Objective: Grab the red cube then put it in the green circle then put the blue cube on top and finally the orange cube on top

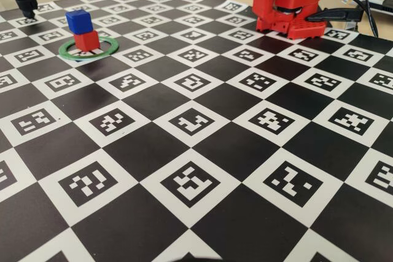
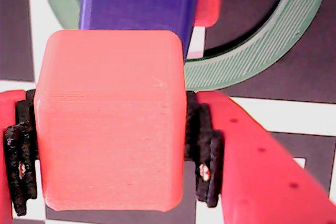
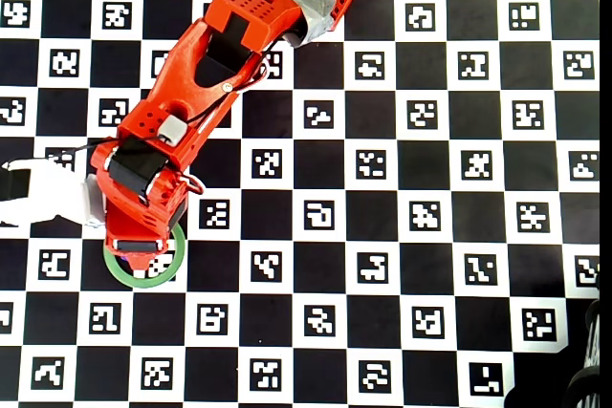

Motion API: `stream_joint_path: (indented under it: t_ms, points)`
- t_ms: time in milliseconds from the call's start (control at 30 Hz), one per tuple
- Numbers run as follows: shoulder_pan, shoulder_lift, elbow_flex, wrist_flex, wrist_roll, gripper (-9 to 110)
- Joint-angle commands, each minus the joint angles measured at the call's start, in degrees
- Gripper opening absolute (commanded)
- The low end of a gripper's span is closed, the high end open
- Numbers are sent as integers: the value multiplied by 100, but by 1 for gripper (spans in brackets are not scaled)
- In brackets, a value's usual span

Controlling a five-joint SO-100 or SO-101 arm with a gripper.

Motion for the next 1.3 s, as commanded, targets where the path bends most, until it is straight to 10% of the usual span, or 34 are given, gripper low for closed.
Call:
stream_joint_path:
  t_ms: [0,1267]
  points:
    - [79,202,-606,554,-35,6]
    - [220,571,352,-519,62,6]
